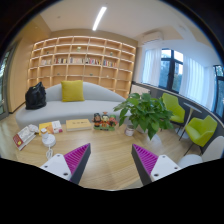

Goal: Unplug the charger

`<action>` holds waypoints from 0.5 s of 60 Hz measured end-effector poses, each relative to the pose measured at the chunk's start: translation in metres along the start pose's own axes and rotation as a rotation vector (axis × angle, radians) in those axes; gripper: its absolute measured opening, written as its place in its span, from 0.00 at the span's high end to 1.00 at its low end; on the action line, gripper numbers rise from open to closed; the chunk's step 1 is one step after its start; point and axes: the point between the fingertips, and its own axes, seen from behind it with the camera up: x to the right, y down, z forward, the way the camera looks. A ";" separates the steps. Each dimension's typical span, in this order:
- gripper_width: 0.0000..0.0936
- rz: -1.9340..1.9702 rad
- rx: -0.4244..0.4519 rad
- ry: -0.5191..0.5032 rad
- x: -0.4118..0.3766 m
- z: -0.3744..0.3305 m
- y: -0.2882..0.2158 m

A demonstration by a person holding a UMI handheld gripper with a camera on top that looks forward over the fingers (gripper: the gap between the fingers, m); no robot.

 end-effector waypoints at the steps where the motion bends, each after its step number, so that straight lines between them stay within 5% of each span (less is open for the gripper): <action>1: 0.09 0.000 -0.003 0.002 0.000 0.000 0.001; 18: 0.09 -0.053 -0.060 -0.008 -0.032 0.016 0.046; 30: 0.09 -0.045 -0.141 -0.234 -0.158 0.021 0.110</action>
